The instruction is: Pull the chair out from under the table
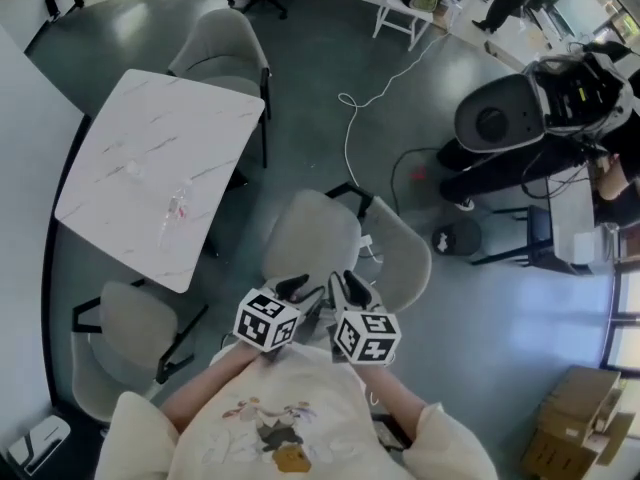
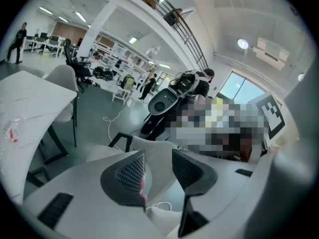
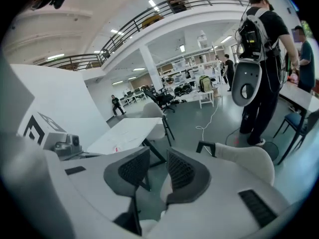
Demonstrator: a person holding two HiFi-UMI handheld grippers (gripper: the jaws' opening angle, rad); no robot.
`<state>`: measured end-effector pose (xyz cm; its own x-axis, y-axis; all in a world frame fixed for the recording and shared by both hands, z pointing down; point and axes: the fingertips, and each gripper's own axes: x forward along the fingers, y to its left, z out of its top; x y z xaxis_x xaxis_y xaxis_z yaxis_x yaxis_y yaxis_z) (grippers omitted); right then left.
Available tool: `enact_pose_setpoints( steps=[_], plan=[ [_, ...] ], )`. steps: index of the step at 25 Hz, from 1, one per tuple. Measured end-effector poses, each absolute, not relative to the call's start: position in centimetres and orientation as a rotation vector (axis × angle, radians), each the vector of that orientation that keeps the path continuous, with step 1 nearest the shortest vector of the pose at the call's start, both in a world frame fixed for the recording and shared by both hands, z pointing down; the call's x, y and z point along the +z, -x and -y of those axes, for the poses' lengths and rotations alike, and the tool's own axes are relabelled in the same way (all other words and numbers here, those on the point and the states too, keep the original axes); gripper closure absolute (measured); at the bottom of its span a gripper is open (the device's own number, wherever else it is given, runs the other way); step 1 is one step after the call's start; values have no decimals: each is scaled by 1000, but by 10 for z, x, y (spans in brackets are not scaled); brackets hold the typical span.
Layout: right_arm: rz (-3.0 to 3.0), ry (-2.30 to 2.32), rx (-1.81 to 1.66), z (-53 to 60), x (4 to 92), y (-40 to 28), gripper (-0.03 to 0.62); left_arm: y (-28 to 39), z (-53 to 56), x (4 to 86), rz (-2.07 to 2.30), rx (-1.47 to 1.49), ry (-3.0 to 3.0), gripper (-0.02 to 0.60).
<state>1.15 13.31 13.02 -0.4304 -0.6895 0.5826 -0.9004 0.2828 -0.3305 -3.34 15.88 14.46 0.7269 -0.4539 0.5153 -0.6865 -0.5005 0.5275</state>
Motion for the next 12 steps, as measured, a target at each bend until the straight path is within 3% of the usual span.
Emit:
enact_pose_setpoints(
  steps=[6, 12],
  plan=[
    [2367, -1359, 795, -140, 101, 58, 516, 104, -171, 122, 1007, 382, -2166, 431],
    [2496, -1236, 808, -155, 90, 121, 549, 167, -175, 108, 1180, 254, -2086, 514]
  ],
)
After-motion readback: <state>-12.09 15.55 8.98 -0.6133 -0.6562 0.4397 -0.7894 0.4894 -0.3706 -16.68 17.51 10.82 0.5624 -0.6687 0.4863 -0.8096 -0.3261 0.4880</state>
